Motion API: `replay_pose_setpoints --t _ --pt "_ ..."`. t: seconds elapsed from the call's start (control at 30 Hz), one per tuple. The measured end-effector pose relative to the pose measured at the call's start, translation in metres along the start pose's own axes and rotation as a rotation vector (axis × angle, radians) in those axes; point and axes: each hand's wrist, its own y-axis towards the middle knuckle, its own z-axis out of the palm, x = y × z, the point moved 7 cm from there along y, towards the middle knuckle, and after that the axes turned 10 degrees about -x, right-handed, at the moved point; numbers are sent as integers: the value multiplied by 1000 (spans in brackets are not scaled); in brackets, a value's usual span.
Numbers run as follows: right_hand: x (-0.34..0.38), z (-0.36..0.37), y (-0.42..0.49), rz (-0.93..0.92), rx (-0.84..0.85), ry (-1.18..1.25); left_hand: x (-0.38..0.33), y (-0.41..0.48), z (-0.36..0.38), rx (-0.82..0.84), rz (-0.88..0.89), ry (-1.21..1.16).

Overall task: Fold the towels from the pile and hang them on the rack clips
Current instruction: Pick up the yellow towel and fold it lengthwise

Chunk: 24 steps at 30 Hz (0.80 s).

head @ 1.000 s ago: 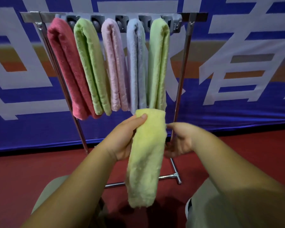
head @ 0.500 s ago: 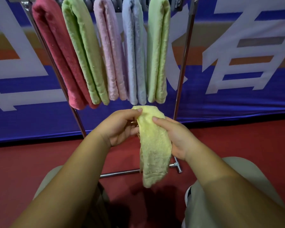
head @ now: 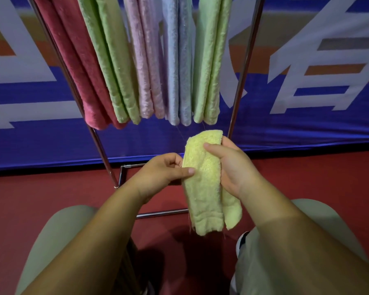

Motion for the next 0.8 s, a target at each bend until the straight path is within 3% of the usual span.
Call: replay_pose_setpoints --t 0.17,0.33,0.5,0.6,0.7,0.8 --pt "0 4 0 -63 4 -123 -4 -2 8 88 0 -177" --pt "-13 7 0 39 5 -80 -4 -6 14 105 -67 -387" --pt "-24 9 0 125 6 -20 -5 -8 16 96 -35 -281" --pt "-26 9 0 141 1 9 -9 -9 12 -11 64 -149" --pt "-26 10 1 148 19 44 -5 -4 -3 -233 175 35" --pt "-24 11 0 155 44 87 -3 -5 -10 -358 166 76"
